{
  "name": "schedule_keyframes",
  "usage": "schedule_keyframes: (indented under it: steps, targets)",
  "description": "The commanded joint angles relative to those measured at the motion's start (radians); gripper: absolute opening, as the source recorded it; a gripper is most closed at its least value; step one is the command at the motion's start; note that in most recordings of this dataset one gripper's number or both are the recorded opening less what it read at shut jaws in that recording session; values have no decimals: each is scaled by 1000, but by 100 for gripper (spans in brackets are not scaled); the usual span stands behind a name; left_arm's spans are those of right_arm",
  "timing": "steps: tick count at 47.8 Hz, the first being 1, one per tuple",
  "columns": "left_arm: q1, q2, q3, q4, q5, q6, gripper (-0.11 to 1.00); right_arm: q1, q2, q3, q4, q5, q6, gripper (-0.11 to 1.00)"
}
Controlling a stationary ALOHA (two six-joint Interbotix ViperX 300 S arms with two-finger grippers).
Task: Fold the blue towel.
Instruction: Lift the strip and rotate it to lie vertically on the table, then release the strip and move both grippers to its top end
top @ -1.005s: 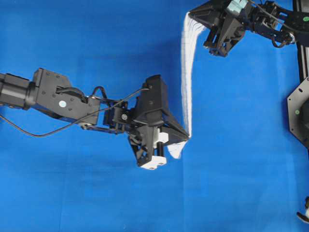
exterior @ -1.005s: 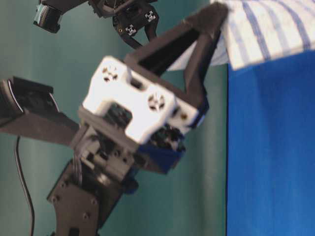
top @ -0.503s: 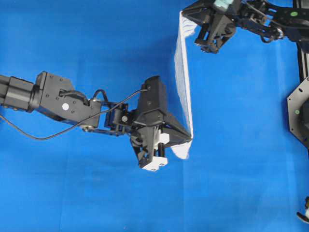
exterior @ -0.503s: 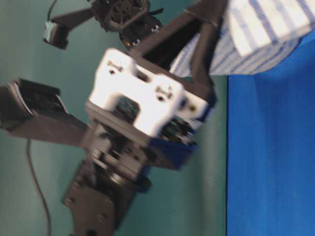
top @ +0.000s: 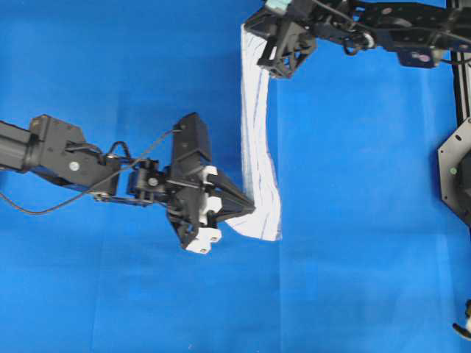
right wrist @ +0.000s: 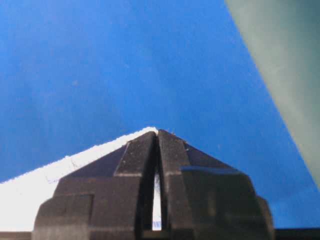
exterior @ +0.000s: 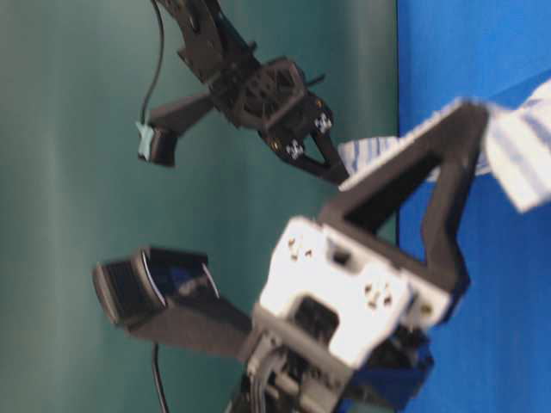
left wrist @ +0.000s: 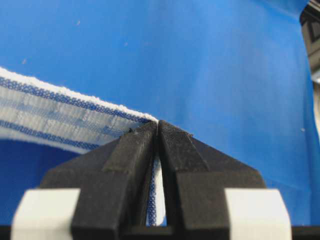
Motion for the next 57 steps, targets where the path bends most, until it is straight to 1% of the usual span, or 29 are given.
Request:
schedule_keyframes:
  steps: [1, 13, 21, 22, 25, 30, 32, 34, 37, 41, 43, 46, 49, 51, 57]
  targets:
    - [-41, -46, 14, 3, -21, -12, 3, -12, 6, -57, -3, -3, -2, 3]
    - [-48, -60, 54, 3, -20, -15, 3, -8, 55, -101, -5, 9, -3, 3]
    - [-44, -60, 58, 3, -17, -14, 5, 5, 75, -121, -29, 31, -5, 3]
    - [-44, -60, 58, 3, -15, -15, 7, 6, 77, -123, -32, 32, -5, 3]
    - [-43, -58, 57, 3, -15, -15, 19, 14, 83, -129, -37, 34, -6, 3]
    - [-43, -58, 60, 3, -15, -14, 50, 29, 94, -140, -52, 35, -5, 3]
    - [-43, -60, 61, 3, -15, -14, 58, 32, 95, -143, -55, 35, -5, 6]
    - [-43, -61, 66, 3, -14, -15, 60, 34, 97, -146, -60, 38, -5, 10]
    - [-44, -64, 69, 3, -6, -18, 57, 37, 97, -147, -71, 37, -5, 22]
    - [-48, -64, 63, 3, -5, -20, 56, 37, 97, -147, -91, 37, -5, 45]
    - [-48, -64, 61, 3, -5, -18, 56, 38, 97, -147, -98, 35, -5, 59]
    - [-48, -64, 60, 3, -5, -12, 56, 41, 97, -147, -109, 34, -5, 78]
    - [-44, -66, 58, 3, -5, -8, 56, 41, 97, -149, -121, 34, -5, 91]
    - [-43, -66, 57, 3, -3, -5, 56, 41, 97, -152, -124, 34, -5, 93]
    - [-23, -87, 67, 11, 17, 12, 56, 40, 86, -155, -129, 40, -3, 89]
